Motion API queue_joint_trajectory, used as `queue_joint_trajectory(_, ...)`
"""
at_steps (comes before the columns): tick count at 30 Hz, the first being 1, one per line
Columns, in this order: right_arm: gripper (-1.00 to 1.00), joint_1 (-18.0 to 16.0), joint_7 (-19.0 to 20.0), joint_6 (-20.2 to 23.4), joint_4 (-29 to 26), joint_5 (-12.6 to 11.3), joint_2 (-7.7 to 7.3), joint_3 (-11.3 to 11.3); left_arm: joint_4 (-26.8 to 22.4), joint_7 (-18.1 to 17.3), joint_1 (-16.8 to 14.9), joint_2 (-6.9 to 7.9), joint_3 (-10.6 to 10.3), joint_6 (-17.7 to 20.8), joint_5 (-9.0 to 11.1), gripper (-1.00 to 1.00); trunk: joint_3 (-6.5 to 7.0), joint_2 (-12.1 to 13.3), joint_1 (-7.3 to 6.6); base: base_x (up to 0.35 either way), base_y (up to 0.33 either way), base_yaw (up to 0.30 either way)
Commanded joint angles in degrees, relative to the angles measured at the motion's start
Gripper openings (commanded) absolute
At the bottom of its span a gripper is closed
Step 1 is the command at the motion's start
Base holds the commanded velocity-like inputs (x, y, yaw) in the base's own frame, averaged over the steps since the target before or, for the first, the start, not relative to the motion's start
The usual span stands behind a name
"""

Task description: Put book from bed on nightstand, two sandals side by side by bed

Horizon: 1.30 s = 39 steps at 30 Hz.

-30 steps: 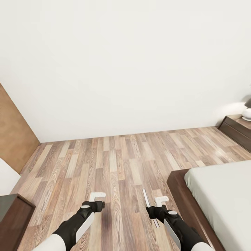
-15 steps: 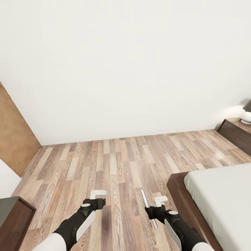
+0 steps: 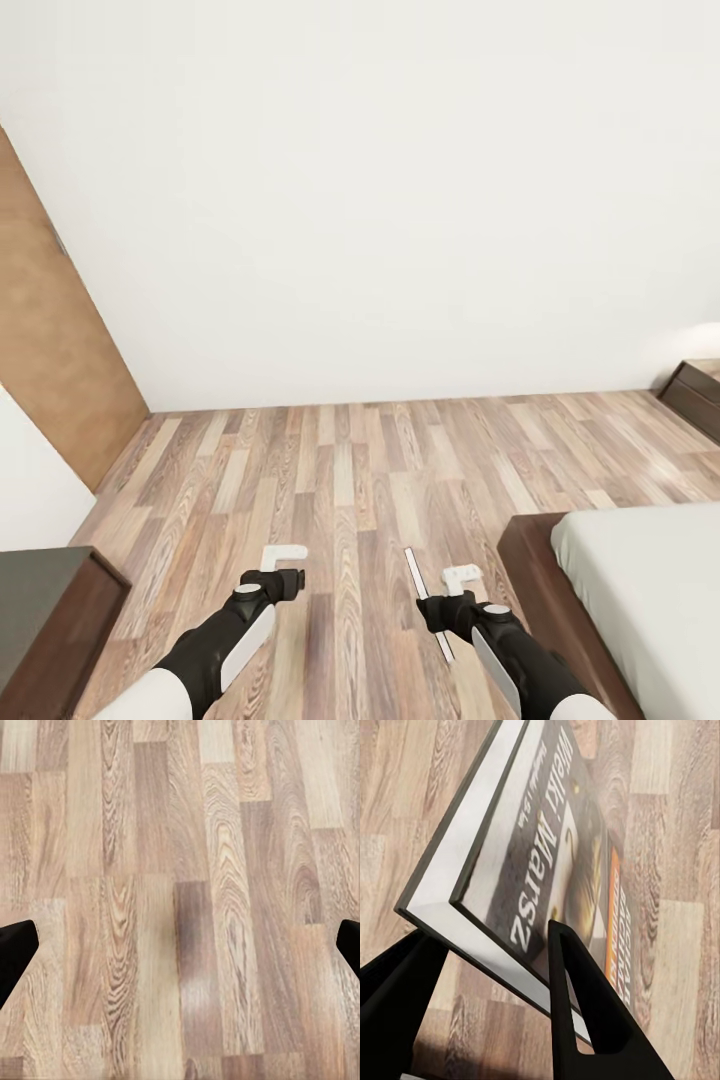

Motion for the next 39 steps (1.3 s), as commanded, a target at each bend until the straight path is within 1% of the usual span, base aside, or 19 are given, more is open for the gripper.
queue_joint_trajectory(1,-1.00,-0.01,-0.06,0.34,-0.11,-0.53,-0.05,0.13,-0.08,0.50,-0.08,0.03,-0.34,0.17,0.46,1.00,0.18,0.35,-0.21,0.000,0.000,0.205)
queue_joint_trajectory(6,-1.00,0.01,0.07,0.33,-0.11,-0.53,-0.07,0.13,-0.15,0.48,-0.05,0.01,-0.34,0.17,0.49,1.00,1.45,2.36,-1.31,0.000,0.000,0.184)
queue_joint_trajectory(11,-1.00,0.02,0.11,0.29,-0.10,-0.58,-0.05,0.13,-0.16,0.43,-0.05,0.19,-0.34,0.10,0.49,1.00,2.78,4.36,-2.41,0.000,0.000,0.074)
queue_joint_trajectory(39,-1.00,0.02,0.24,0.19,-0.11,-0.61,-0.06,0.13,-0.17,0.41,-0.04,0.08,-0.34,0.08,0.49,1.00,10.42,15.59,-8.56,0.000,0.000,0.003)
